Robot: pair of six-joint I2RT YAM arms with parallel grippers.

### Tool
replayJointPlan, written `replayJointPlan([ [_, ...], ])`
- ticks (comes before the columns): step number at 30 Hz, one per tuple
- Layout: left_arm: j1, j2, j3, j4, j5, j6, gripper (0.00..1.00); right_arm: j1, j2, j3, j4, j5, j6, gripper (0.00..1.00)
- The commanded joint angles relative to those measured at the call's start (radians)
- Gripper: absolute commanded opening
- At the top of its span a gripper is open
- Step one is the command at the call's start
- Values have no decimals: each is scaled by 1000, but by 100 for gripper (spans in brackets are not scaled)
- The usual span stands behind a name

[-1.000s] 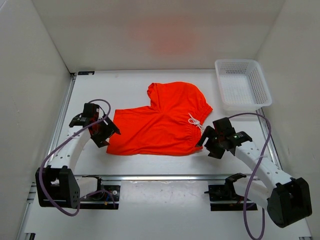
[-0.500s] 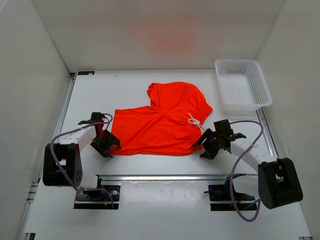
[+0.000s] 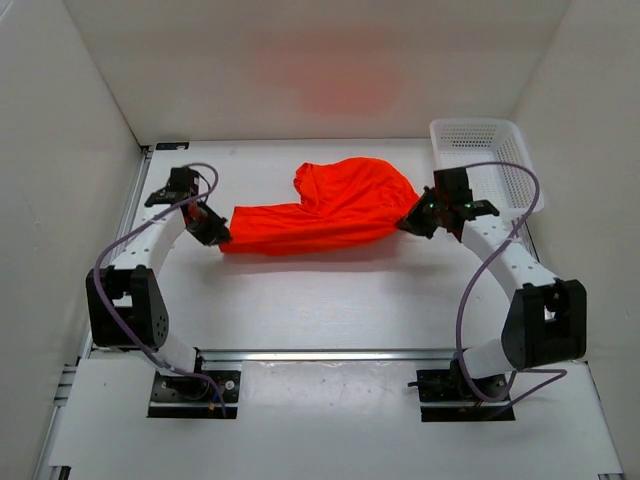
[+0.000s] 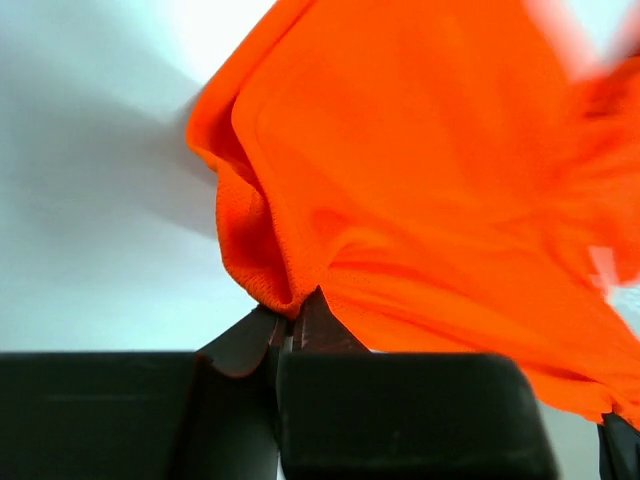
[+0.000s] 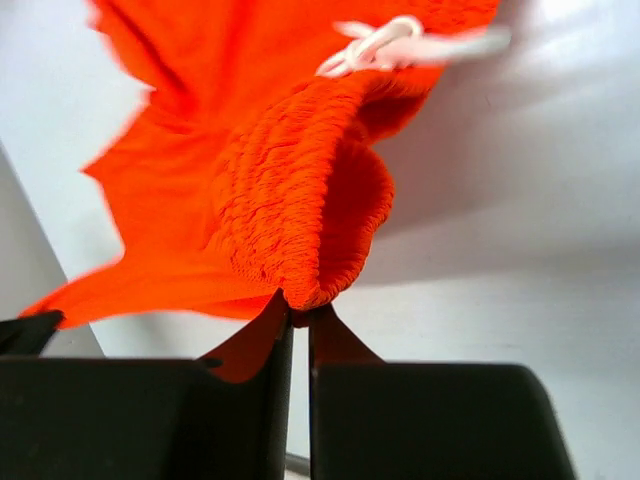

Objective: Fold and stack the shorts
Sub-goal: Flatten the shorts out

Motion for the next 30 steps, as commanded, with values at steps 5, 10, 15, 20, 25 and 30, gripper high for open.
replayJointPlan([
  [5,18,-156,44,-62,-7,41,10,0,-187,-35,-166,112,-142,0],
  [10,18,-293,-186,-73,-21,50,10,80,-394,-307,-197,167,-91,0],
  [15,53,-308,-263,-73,19,113,91,100,-529,-487,-255,182,-42,67],
  [20,33,-211,-55,-73,10,134,91,79,-430,-283,-278,305,-135,89],
  [25,-105,17,381,-82,1,226,69,30,-110,-24,-246,310,-217,70],
  [30,-230,405,793,-223,19,286,77,-12,141,200,-235,230,-246,70],
])
